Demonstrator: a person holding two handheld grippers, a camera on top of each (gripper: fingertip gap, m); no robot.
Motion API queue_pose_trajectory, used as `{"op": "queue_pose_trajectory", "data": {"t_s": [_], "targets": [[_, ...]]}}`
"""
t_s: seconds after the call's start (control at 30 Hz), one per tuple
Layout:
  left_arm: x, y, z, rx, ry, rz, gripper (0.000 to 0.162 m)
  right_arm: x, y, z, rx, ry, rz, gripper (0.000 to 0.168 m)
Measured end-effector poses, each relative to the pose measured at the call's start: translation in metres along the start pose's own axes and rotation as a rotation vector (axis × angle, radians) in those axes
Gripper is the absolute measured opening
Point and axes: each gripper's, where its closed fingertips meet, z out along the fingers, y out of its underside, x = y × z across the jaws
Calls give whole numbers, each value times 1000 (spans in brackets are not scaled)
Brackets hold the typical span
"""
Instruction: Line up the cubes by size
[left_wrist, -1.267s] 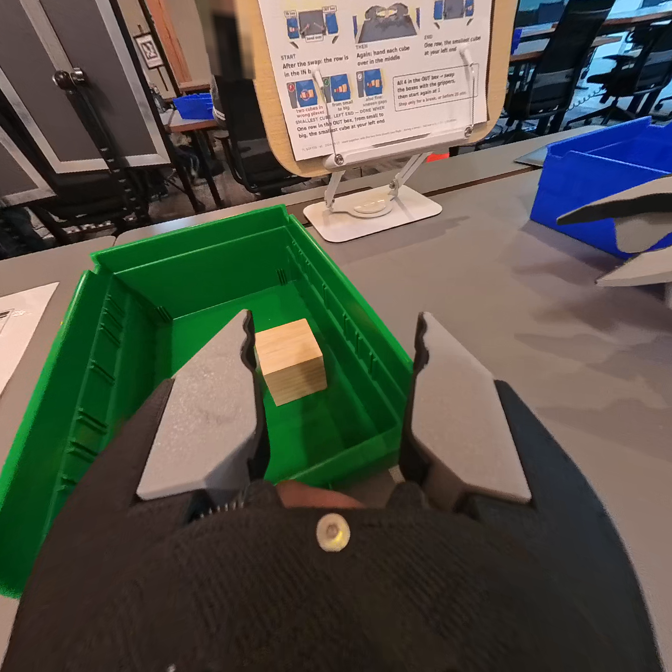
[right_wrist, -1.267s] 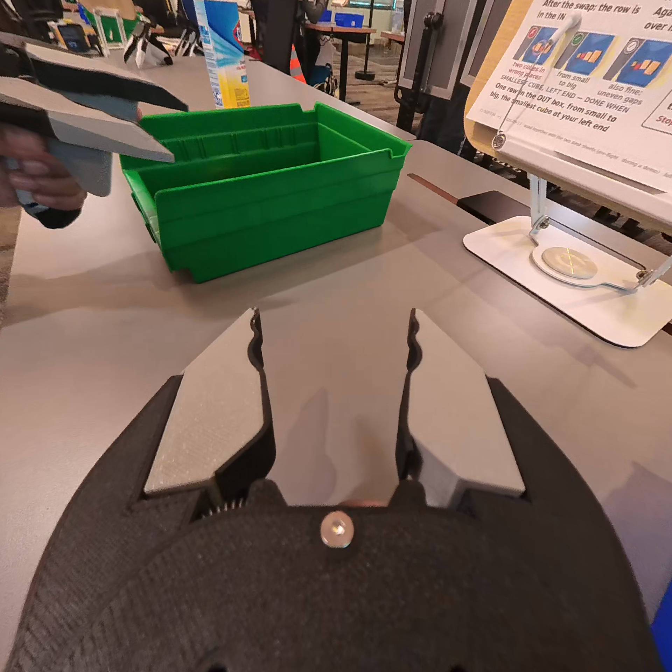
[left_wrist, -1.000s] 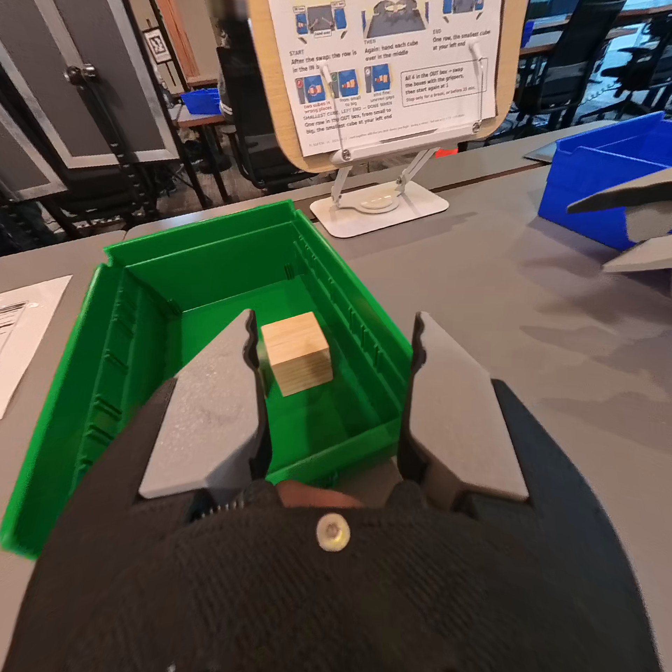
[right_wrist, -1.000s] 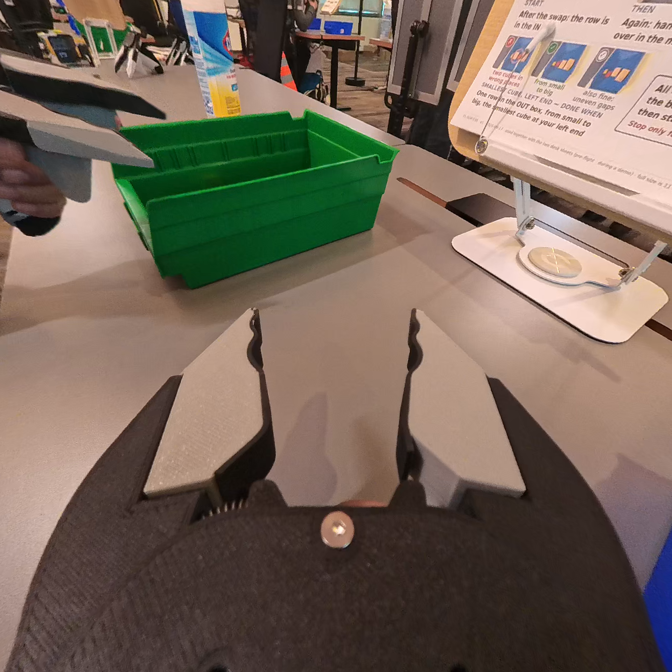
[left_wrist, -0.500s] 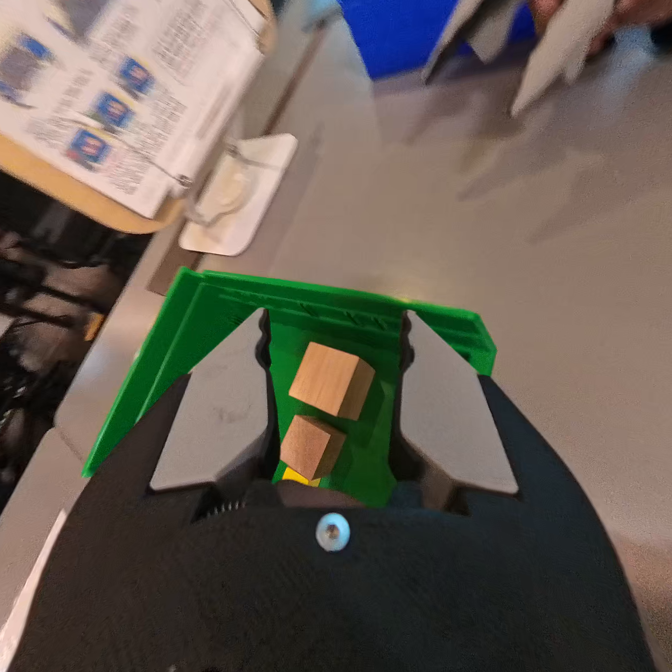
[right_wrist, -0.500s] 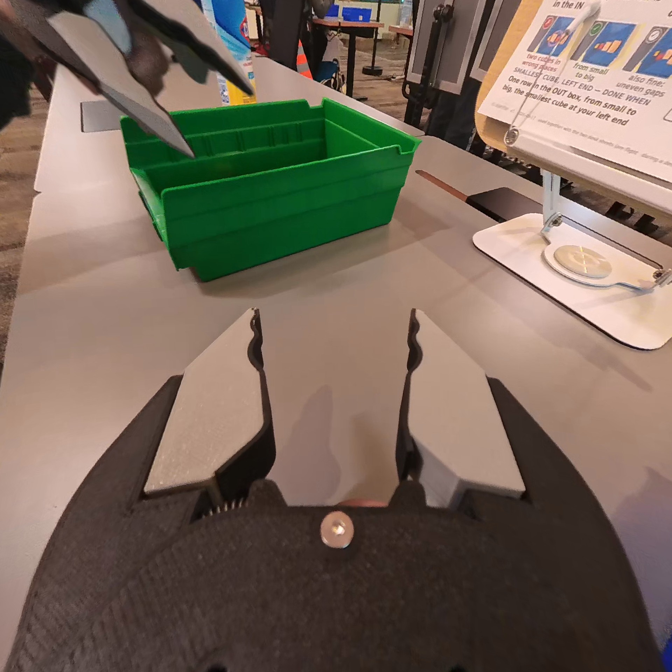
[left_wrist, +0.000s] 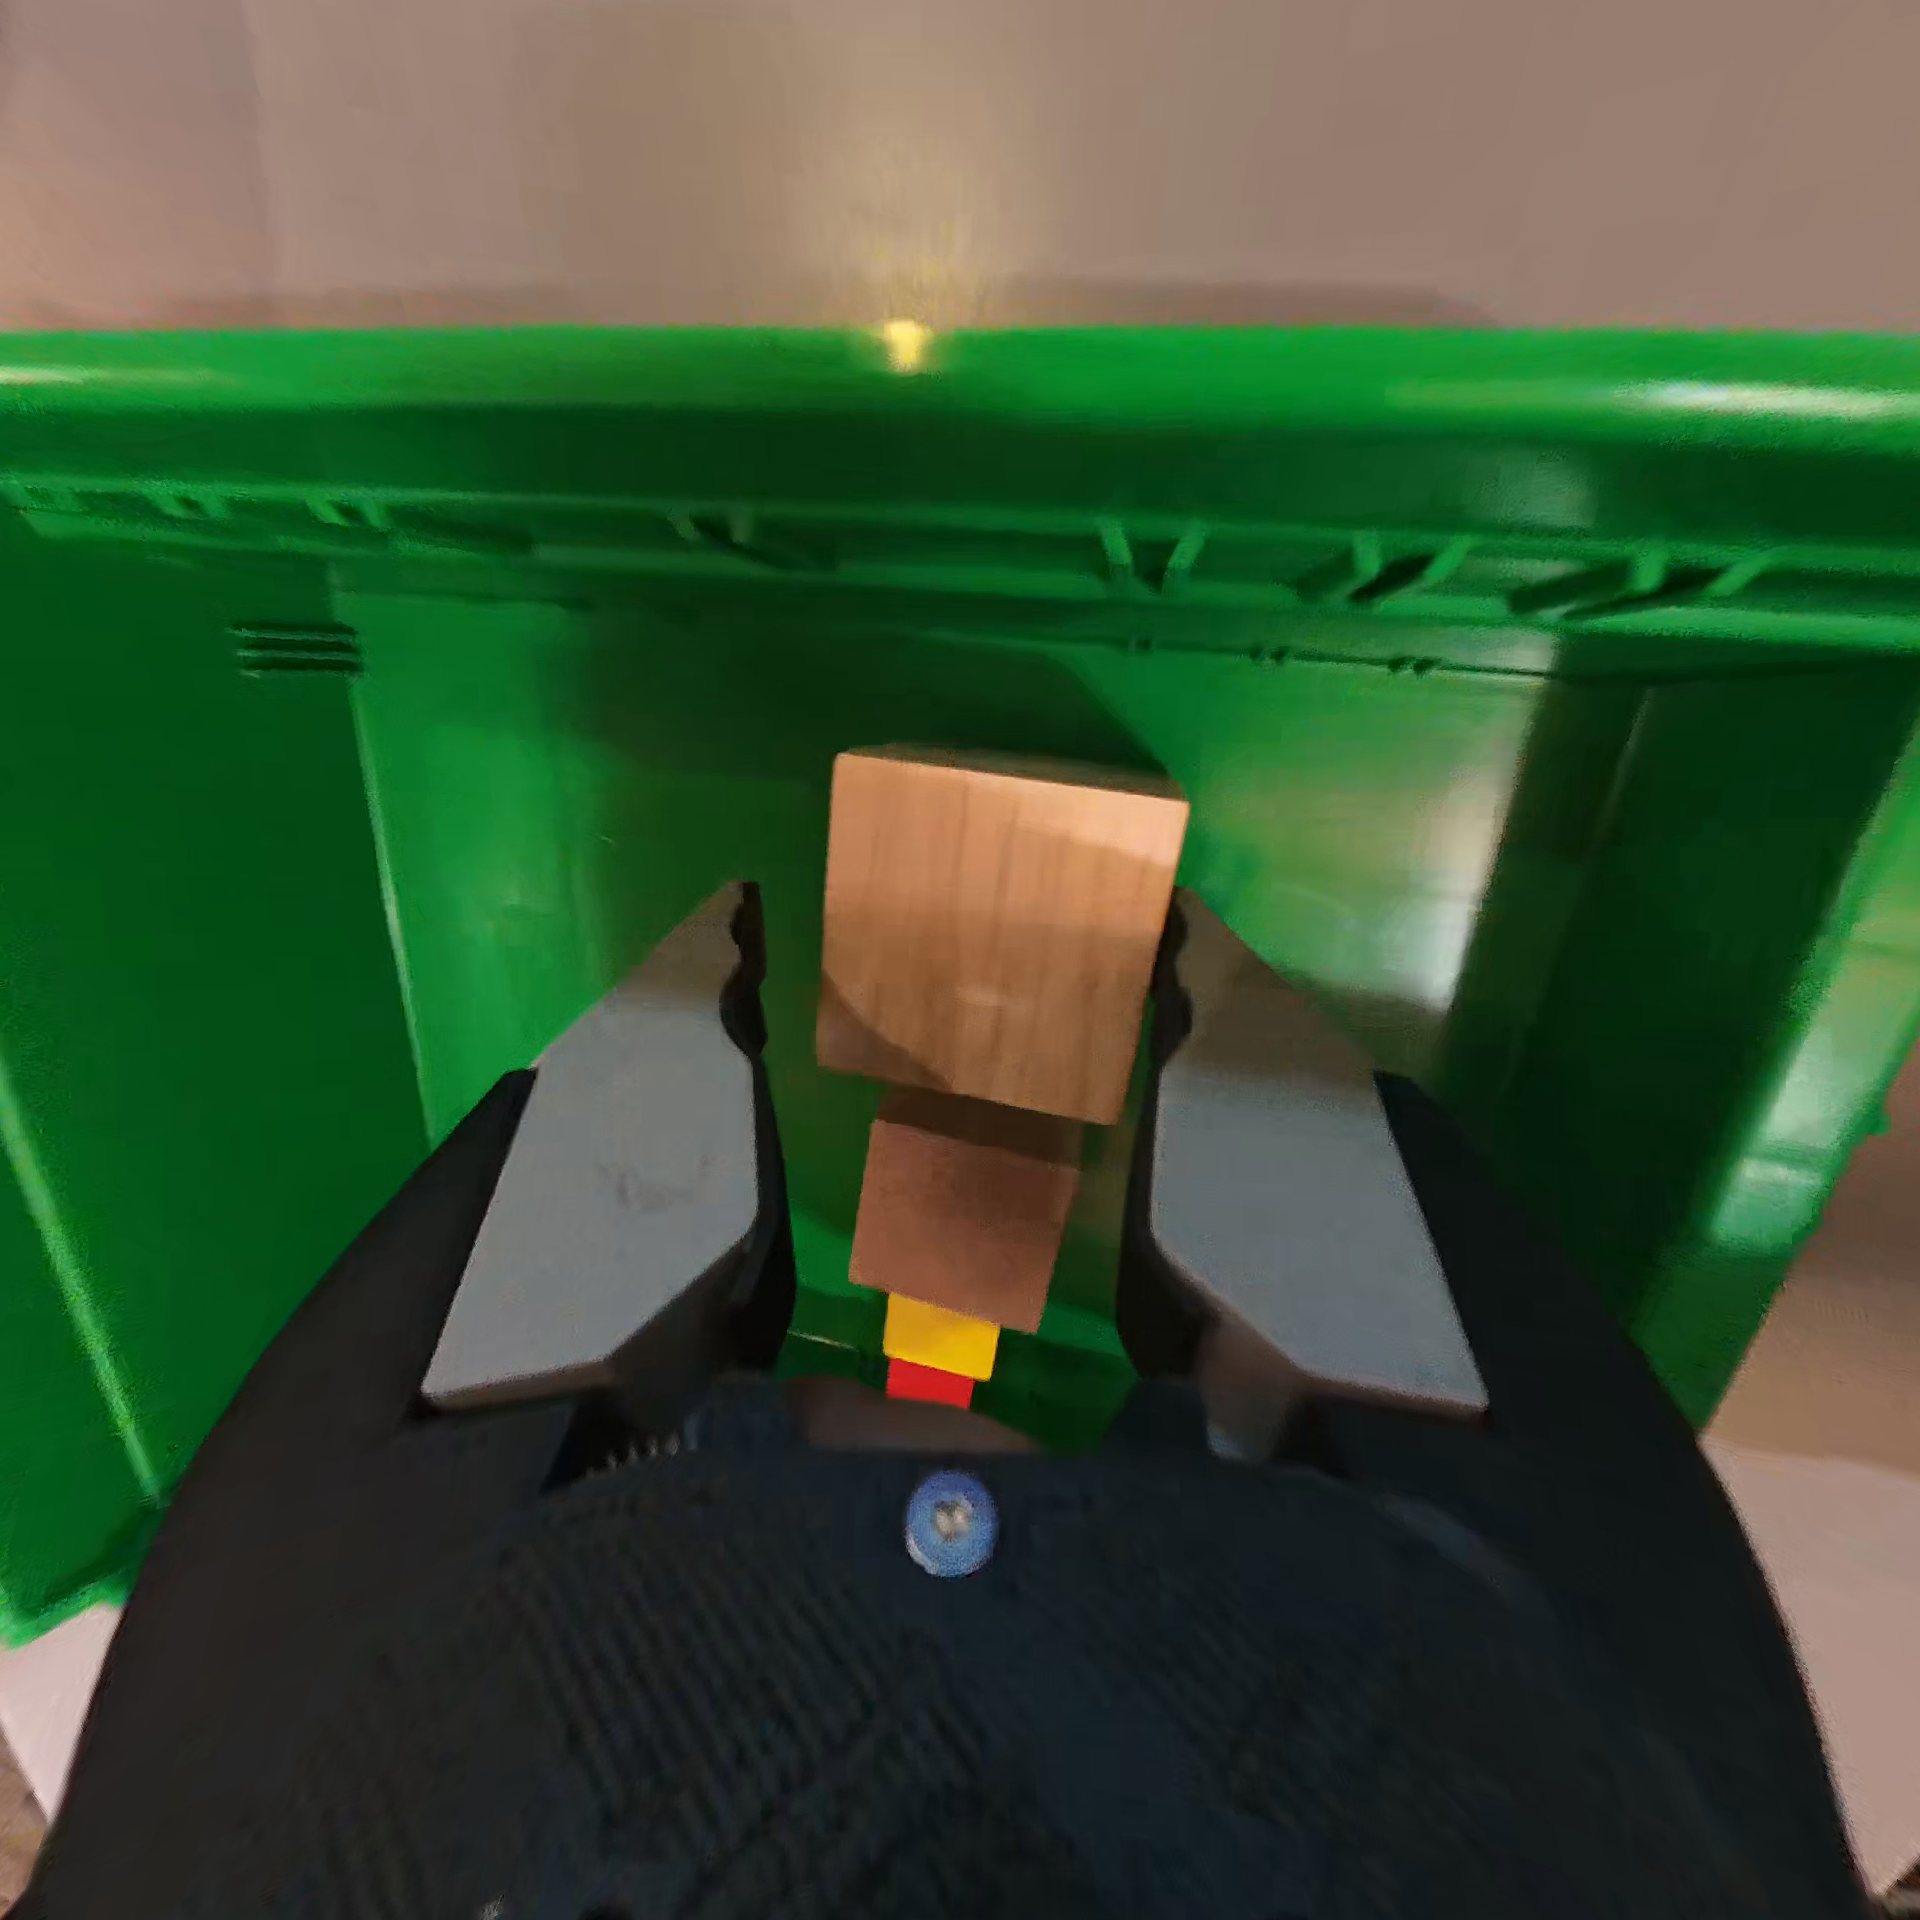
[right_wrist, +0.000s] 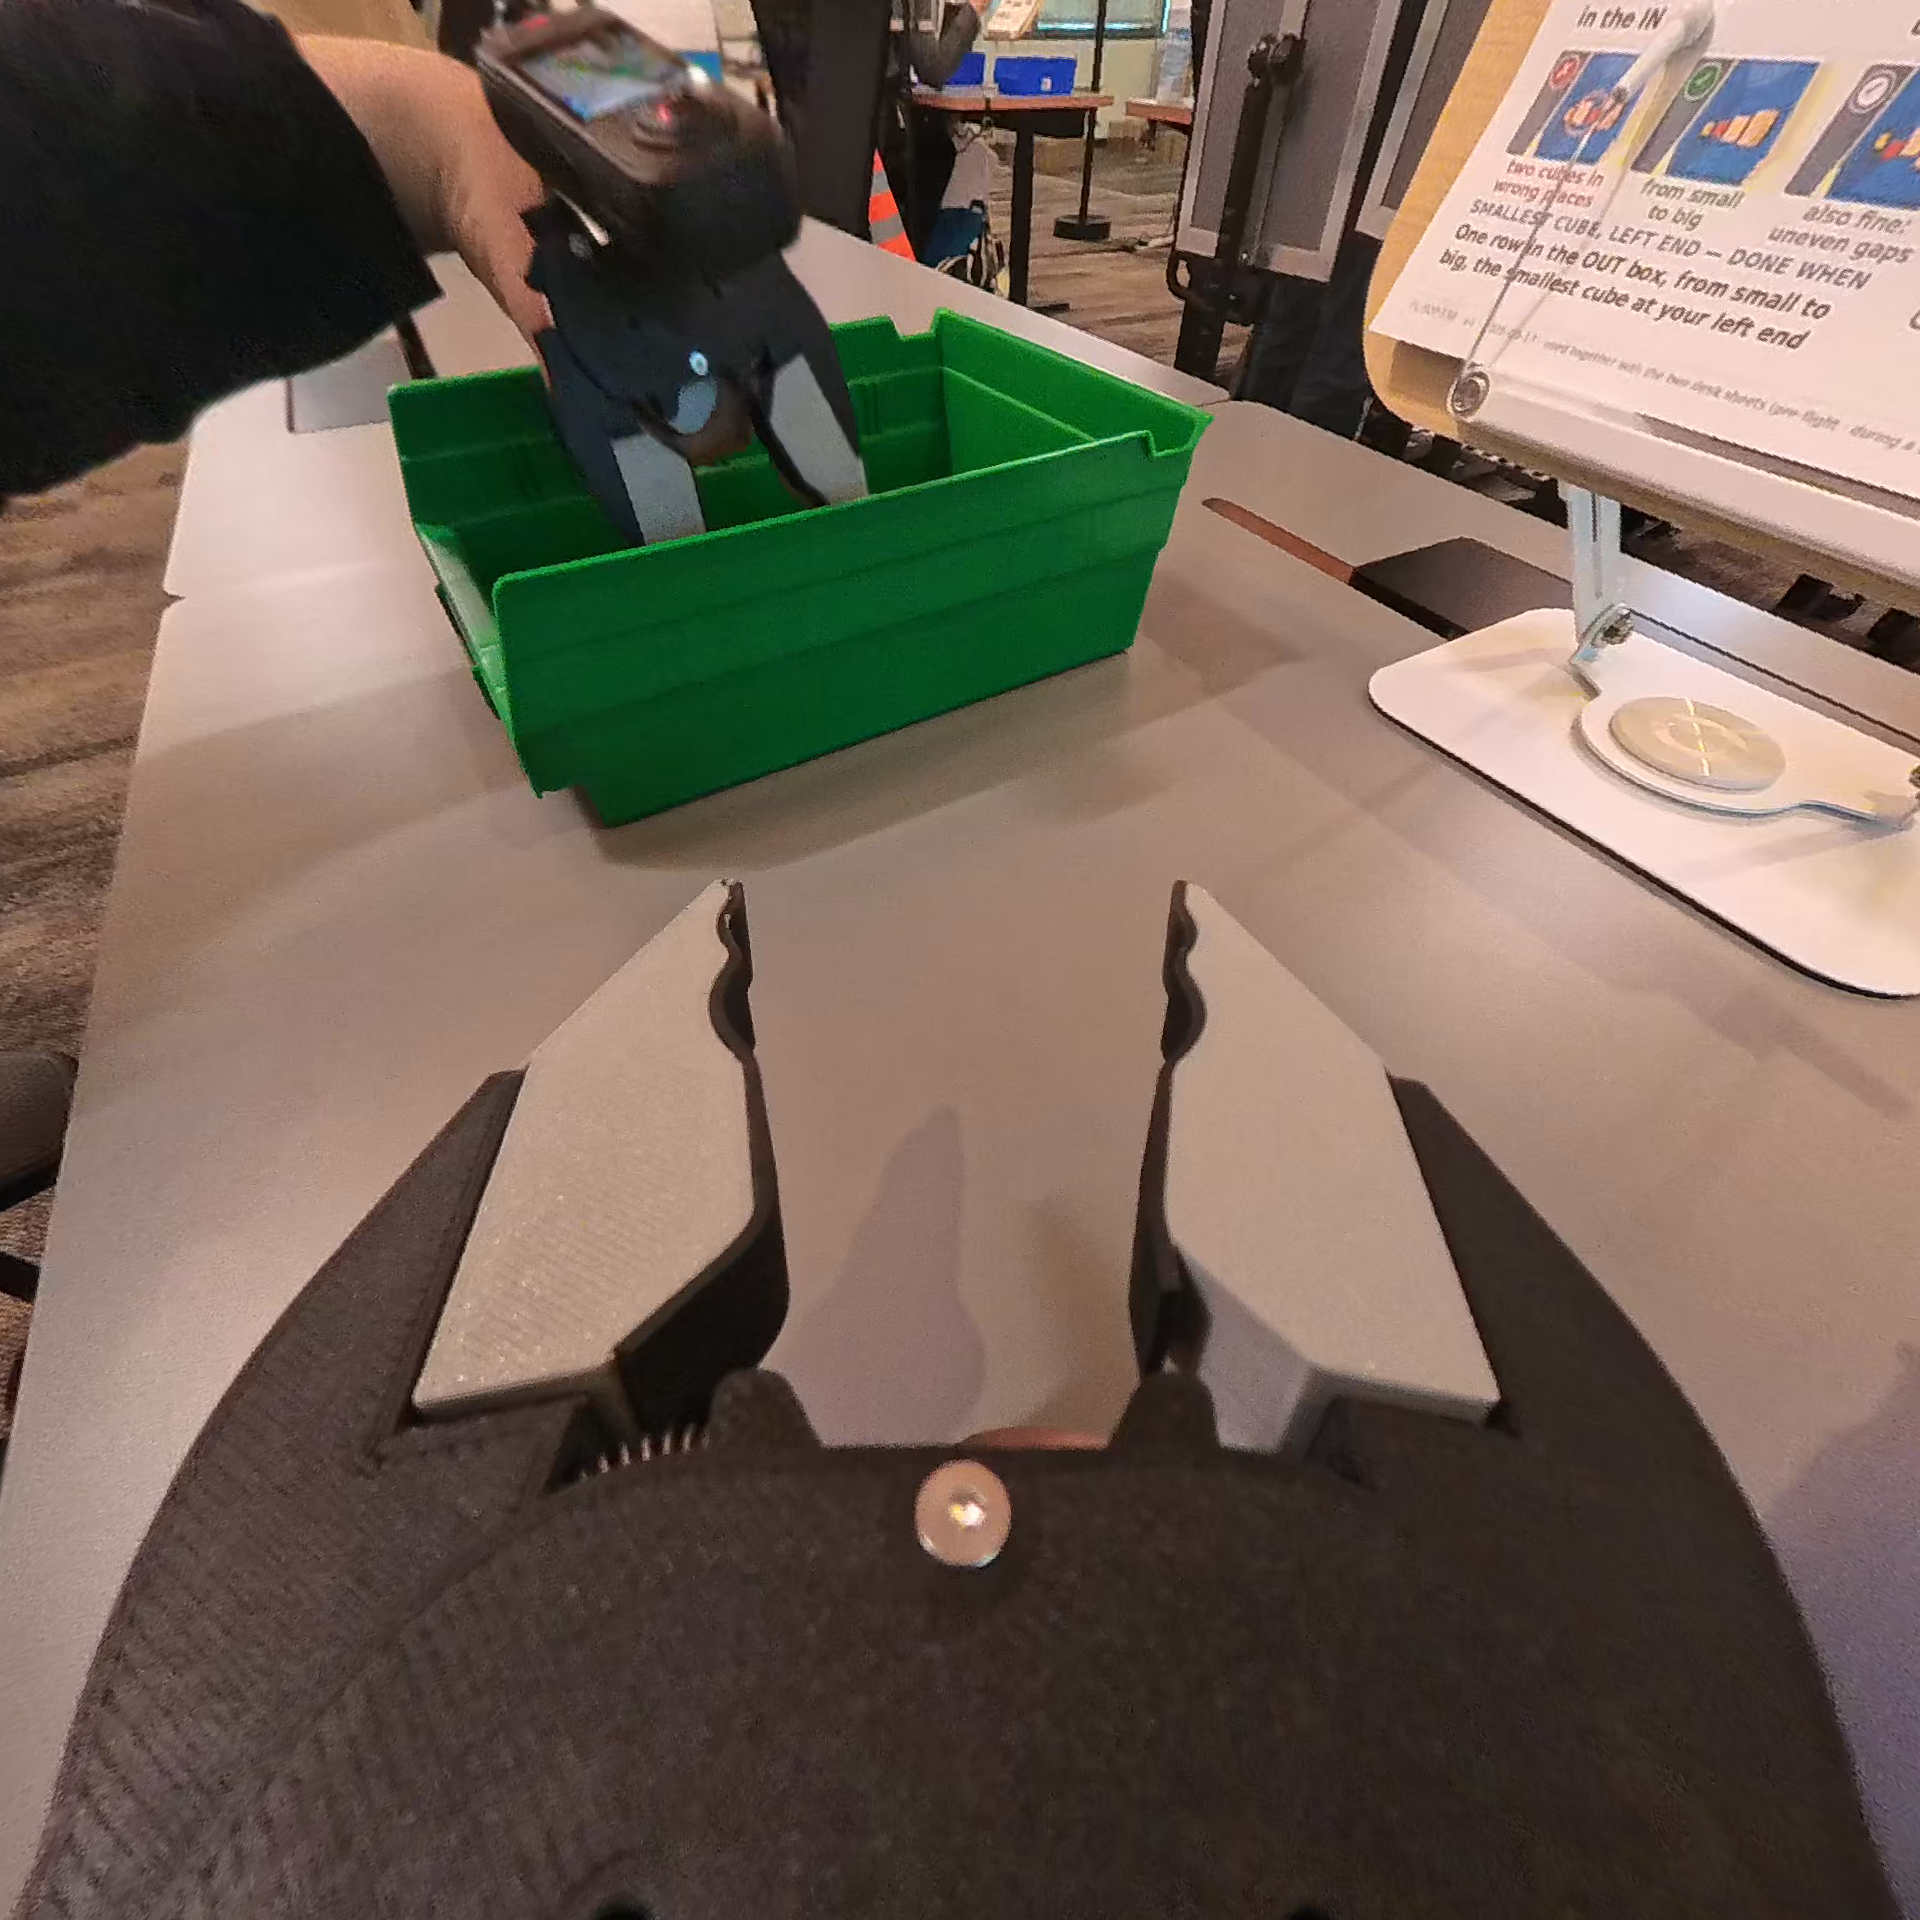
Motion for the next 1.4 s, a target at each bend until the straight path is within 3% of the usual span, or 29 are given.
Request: {"op": "queue_pose_trajectory", "data": {"t_s": [0.03,0.27,0.37,0.47,0.63,0.87,1.13,1.23,1.4], "targets": [[3,2,4,-17,20,13,64,-1,0,0,-3,1,-7,78],[4,2,-7,41,-55,12,63,0,3,2,-16,6,-16,77],[-6,-5,-36,174,-200,-35,63,-1,5,2,-22,-15,4,77],[-13,-24,-84,407,-382,-83,63,-10,2,2,-8,-82,30,77],[40,-86,-156,831,-467,-25,62,-65,-19,-12,78,-466,138,75],[135,-174,-191,1133,-516,239,62,-107,-76,-48,222,-976,570,79],[166,-209,-182,1181,-583,308,62,-144,-103,-57,253,-1131,694,81],[169,-215,-174,1163,-600,311,62,-161,-92,-46,176,-1123,678,66],[166,-214,-165,1109,-609,296,62,-164,-82,-33,137,-1062,650,63]]}}
